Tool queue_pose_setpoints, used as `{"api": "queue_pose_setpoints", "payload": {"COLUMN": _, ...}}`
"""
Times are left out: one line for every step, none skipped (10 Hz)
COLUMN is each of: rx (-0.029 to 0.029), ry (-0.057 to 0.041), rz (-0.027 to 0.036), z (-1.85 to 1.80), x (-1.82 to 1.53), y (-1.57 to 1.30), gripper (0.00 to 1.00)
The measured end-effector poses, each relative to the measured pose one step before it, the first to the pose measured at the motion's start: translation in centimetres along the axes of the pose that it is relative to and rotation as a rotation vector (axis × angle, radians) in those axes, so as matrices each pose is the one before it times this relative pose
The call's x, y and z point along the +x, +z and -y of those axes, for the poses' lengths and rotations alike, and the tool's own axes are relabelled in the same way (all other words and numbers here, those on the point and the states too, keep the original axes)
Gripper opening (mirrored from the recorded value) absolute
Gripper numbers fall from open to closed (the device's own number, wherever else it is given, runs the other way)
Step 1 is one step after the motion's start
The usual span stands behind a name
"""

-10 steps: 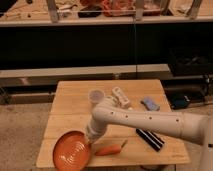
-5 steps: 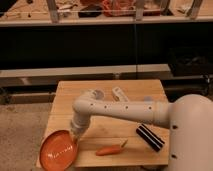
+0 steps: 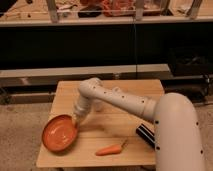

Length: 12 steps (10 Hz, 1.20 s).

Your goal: Drag the ceramic bowl in a circle

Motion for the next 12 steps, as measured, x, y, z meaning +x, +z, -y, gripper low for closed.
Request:
{"api": "queue_pose_setpoints", "payload": {"rx": 0.01865, "ry": 0.04891, "rz": -0.0146, "z": -1.832, "x": 0.258, "y": -0.964, "gripper": 0.0}}
{"api": "queue_pose_setpoints", "payload": {"rx": 0.00782, "ry": 0.02739, "rz": -0.01316, "z": -1.131, "x": -0.128, "y": -0.695, "gripper": 0.0}}
{"api": "queue_pose_setpoints", "payload": {"rx": 0.00535, "ry": 0.02666, "rz": -0.01315, "z": -1.06, "x": -0.354, "y": -0.641, "gripper": 0.0}}
{"api": "queue_pose_setpoints", "payload": {"rx": 0.00222, "ry": 0.03696, "rz": -0.01919, "z": -1.56, "x": -0.769, "y": -0.947, "gripper": 0.0}}
{"api": "queue_pose_setpoints", "payload": {"rx": -0.001, "ry": 0.02778, "rz": -0.01447, "z": -1.232, "x": -0.757, "y": -0.674, "gripper": 0.0}}
{"api": "queue_pose_setpoints", "payload": {"rx": -0.00311, "ry": 0.0273, "rz": -0.01433, "z": -1.279, "x": -0.917, "y": -0.621, "gripper": 0.0}}
{"api": "queue_pose_setpoints", "payload": {"rx": -0.00692, "ry": 0.01921, "rz": -0.01185, "z": -0.971, "x": -1.092, "y": -0.46, "gripper": 0.0}}
{"api": "queue_pose_setpoints", "payload": {"rx": -0.01305, "ry": 0.01, "rz": -0.01064, "z": -0.57, "x": -1.315, "y": -0.246, "gripper": 0.0}}
{"api": "queue_pose_setpoints", "payload": {"rx": -0.02206, "ry": -0.00075, "rz": -0.00359, "z": -0.117, "x": -1.643, "y": 0.06, "gripper": 0.0}}
{"api": "queue_pose_setpoints", "payload": {"rx": -0.01284, "ry": -0.0081, "rz": 0.0004, "z": 0.123, "x": -1.028, "y": 0.105, "gripper": 0.0}}
{"api": "queue_pose_setpoints", "payload": {"rx": -0.01919, "ry": -0.01853, "rz": 0.00136, "z": 0.262, "x": -1.894, "y": 0.154, "gripper": 0.0}}
{"api": "queue_pose_setpoints", "payload": {"rx": -0.00942, "ry": -0.01134, "rz": 0.00301, "z": 0.088, "x": -1.061, "y": 0.073, "gripper": 0.0}}
